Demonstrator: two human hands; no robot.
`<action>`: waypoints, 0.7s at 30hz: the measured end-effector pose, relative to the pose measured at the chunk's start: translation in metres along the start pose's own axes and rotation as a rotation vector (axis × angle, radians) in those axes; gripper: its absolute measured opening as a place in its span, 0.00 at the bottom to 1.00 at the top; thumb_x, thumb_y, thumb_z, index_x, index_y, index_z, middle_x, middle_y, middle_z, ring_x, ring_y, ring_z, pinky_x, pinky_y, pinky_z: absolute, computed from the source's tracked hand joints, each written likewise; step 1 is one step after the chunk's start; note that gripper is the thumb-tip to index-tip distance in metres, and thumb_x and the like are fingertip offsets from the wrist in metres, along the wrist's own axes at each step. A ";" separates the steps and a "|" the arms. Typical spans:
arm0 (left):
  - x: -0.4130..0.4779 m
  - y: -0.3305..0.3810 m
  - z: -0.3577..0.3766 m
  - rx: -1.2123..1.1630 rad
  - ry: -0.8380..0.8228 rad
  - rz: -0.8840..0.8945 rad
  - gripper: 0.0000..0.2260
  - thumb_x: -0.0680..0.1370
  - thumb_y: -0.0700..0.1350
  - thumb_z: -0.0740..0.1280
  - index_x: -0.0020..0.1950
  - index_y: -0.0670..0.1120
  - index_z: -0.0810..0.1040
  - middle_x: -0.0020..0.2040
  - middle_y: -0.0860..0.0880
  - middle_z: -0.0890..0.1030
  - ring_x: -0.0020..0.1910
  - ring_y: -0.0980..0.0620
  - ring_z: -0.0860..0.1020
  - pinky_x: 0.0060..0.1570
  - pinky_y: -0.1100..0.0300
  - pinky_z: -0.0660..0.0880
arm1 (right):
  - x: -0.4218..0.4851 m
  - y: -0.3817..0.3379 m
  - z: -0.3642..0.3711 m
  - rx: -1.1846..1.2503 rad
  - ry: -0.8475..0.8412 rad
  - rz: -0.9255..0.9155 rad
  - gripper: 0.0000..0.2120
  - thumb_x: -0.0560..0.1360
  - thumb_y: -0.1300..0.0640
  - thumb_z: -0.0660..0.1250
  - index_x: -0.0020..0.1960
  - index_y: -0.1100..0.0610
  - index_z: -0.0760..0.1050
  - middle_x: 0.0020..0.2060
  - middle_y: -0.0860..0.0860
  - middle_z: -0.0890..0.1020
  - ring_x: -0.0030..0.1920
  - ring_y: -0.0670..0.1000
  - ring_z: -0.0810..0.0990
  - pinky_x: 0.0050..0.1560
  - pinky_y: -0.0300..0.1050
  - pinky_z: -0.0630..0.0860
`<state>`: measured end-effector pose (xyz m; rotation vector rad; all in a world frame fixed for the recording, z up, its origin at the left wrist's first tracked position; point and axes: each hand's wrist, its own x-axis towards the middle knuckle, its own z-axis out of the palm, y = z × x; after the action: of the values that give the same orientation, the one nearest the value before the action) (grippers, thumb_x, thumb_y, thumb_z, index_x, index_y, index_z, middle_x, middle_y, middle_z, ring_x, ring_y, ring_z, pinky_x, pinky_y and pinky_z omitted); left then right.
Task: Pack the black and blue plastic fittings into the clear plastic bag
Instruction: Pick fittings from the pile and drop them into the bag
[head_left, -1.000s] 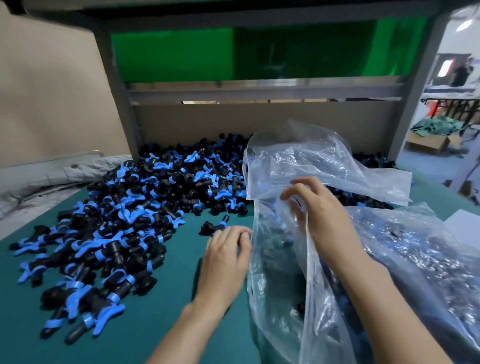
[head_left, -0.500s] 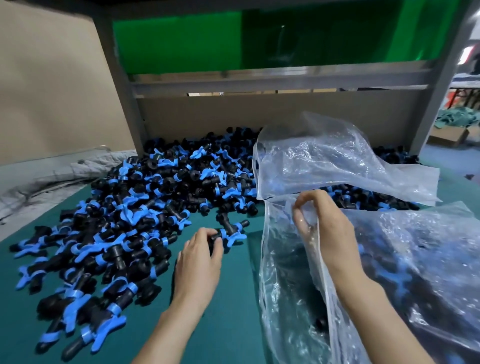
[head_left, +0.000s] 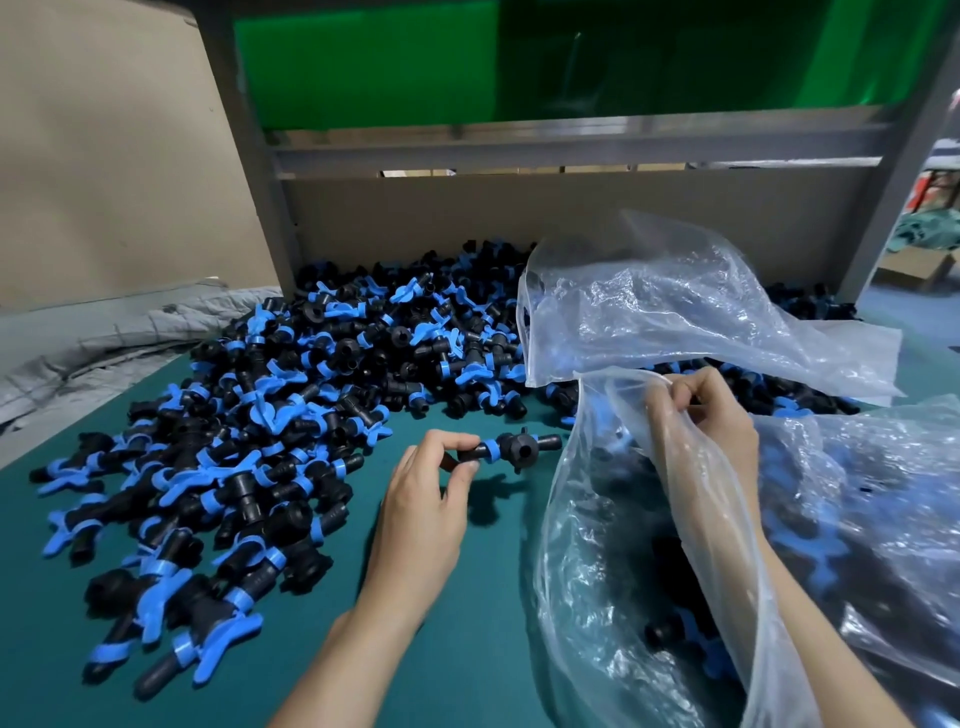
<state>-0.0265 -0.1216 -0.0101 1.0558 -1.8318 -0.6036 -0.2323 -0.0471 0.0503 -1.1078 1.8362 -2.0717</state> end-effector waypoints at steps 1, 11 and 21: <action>0.000 -0.001 0.000 -0.004 0.000 0.000 0.08 0.80 0.51 0.64 0.51 0.66 0.70 0.47 0.60 0.77 0.46 0.59 0.76 0.41 0.60 0.70 | 0.000 -0.001 0.000 0.010 0.001 0.007 0.12 0.75 0.57 0.65 0.37 0.54 0.64 0.29 0.44 0.70 0.28 0.45 0.64 0.29 0.40 0.63; 0.000 0.001 -0.001 -0.085 0.017 0.013 0.12 0.79 0.46 0.67 0.50 0.65 0.73 0.49 0.66 0.79 0.45 0.60 0.77 0.42 0.69 0.72 | 0.003 0.000 -0.004 0.055 -0.001 0.014 0.12 0.75 0.56 0.66 0.39 0.57 0.65 0.29 0.47 0.71 0.27 0.46 0.65 0.28 0.40 0.64; 0.000 0.003 -0.002 -0.148 -0.004 -0.004 0.08 0.80 0.47 0.67 0.52 0.61 0.76 0.49 0.66 0.81 0.45 0.61 0.79 0.43 0.70 0.73 | 0.003 0.000 -0.001 0.049 0.010 0.015 0.11 0.74 0.55 0.66 0.38 0.55 0.65 0.29 0.46 0.71 0.26 0.44 0.65 0.25 0.36 0.65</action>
<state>-0.0258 -0.1203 -0.0064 0.9601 -1.7608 -0.7320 -0.2349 -0.0477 0.0510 -1.0701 1.7830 -2.1057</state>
